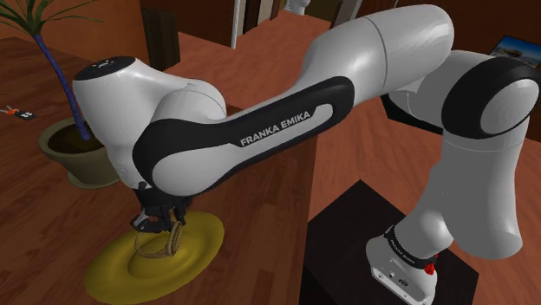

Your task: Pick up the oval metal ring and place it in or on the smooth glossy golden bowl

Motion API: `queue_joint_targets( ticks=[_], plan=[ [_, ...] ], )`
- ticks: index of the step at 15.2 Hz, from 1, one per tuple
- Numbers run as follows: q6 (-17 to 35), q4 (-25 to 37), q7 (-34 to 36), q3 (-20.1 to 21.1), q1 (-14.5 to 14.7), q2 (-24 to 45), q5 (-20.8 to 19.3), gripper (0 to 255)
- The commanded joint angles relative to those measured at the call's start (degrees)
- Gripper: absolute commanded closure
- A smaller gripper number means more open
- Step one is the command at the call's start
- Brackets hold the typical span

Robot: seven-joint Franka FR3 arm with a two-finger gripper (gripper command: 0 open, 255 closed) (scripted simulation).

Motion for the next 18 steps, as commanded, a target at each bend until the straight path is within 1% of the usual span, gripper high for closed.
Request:
queue_joint_targets(
  ticks=[1,3,11,12,17,18],
  plan=[
    [1.3,-0.9,0.1,-0.1,0.0,0.4,-0.2,255],
    [2.8,-1.6,0.2,-0.3,0.1,1.2,-0.5,255],
    [2.8,-1.6,0.2,-0.3,0.1,1.2,-0.5,255],
    [2.8,-1.6,0.2,-0.3,0.1,1.2,-0.5,0],
    [2.8,-1.6,0.2,-0.3,0.1,1.2,-0.5,0],
    [1.0,-0.2,0.0,-0.2,0.1,0.8,-0.3,0]
  ],
)
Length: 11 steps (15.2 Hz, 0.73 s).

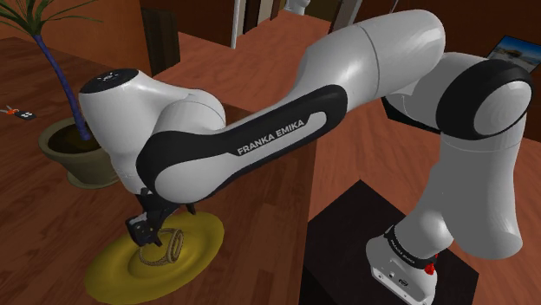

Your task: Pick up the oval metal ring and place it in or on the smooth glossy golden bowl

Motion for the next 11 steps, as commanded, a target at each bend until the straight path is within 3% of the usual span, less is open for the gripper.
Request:
queue_joint_targets(
  ticks=[1,3,11],
  plan=[
    [-2.6,2.3,-0.2,0.2,0.2,-0.4,0.3,0],
    [-5.9,5.3,-0.4,0.3,0.4,-0.7,0.5,0],
    [-5.9,5.3,-0.4,0.3,0.4,-0.7,0.5,0]
  ],
)
